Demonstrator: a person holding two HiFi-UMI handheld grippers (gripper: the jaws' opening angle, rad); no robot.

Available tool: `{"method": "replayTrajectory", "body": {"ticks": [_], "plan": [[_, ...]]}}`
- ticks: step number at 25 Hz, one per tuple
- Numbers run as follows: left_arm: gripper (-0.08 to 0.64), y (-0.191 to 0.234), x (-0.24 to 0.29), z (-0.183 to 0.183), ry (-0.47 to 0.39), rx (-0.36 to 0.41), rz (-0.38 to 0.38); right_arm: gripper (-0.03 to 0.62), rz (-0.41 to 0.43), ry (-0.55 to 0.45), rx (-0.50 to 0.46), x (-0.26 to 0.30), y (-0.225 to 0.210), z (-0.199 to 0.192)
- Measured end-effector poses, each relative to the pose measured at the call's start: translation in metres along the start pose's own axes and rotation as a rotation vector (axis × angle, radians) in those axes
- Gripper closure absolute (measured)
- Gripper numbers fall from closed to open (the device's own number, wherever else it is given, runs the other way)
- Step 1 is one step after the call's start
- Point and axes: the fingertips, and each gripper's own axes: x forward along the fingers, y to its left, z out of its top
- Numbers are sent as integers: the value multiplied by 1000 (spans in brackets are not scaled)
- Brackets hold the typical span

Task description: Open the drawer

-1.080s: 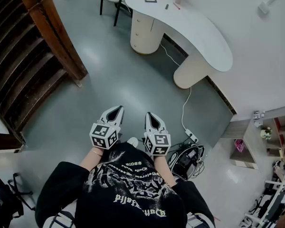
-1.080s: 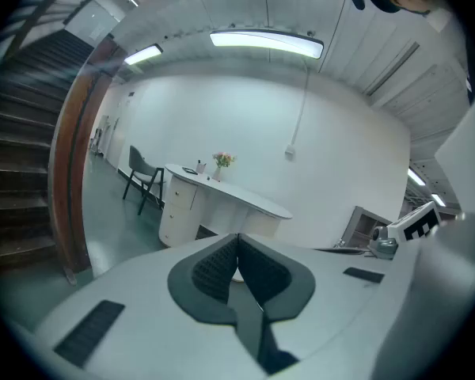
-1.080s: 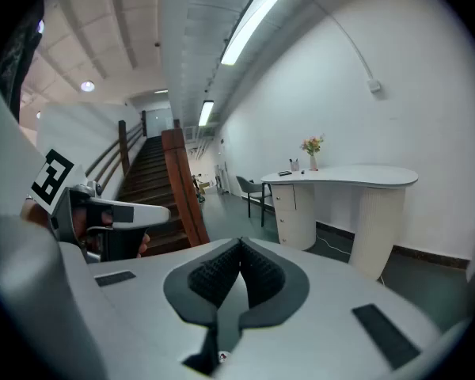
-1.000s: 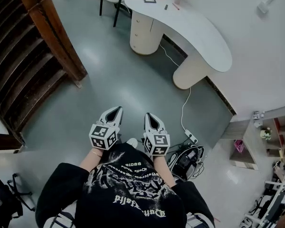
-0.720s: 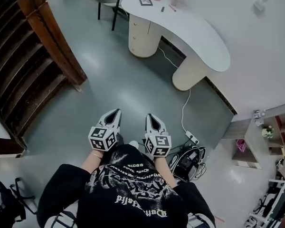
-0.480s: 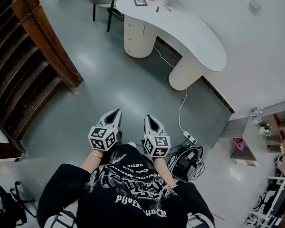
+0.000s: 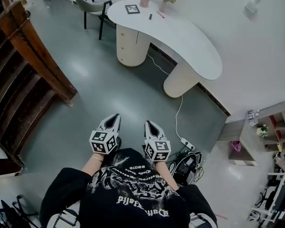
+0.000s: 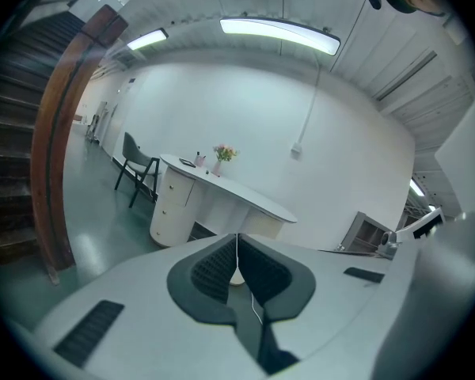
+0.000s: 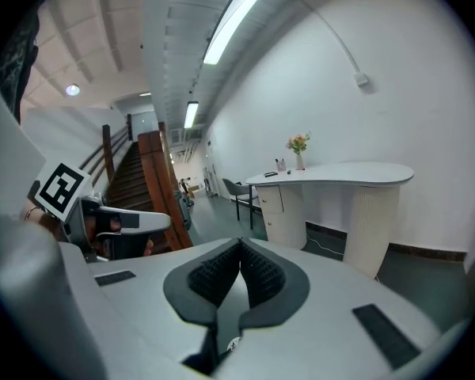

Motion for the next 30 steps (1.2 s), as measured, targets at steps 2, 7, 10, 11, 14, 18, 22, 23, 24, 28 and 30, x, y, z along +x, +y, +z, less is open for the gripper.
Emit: {"method": "replayTrajectory", "body": {"ticks": [2, 7, 10, 11, 14, 18, 22, 23, 24, 28, 30], "plan": [[535, 6, 17, 13, 7, 19, -24, 566, -4, 12, -12, 16, -5, 9], [535, 36, 56, 55, 20, 53, -71, 566, -41, 18, -13, 67, -15, 37], [535, 53, 77, 83, 12, 61, -100, 566, -65, 3, -11, 94, -23, 60], [535, 58, 84, 92, 8, 64, -109, 566, -75, -1, -12, 102, -25, 67], [535, 74, 101, 113, 4, 85, -134, 566, -110, -22, -3, 126, -32, 86], [535, 100, 117, 135, 2, 109, -146, 566, -132, -45, 3, 158, -32, 108], [535, 128, 127, 148, 10, 102, -146, 566, -139, -62, 5, 185, -23, 125], [535, 134, 130, 150, 16, 95, -144, 566, -144, -65, 15, 191, -22, 127], [535, 141, 132, 150, 20, 85, -142, 566, -149, -65, 25, 197, -21, 127], [535, 156, 140, 156, 18, 77, -149, 566, -157, -50, 60, 212, -13, 121], [535, 159, 142, 157, 17, 69, -151, 566, -149, -46, 71, 217, -7, 120]]}}
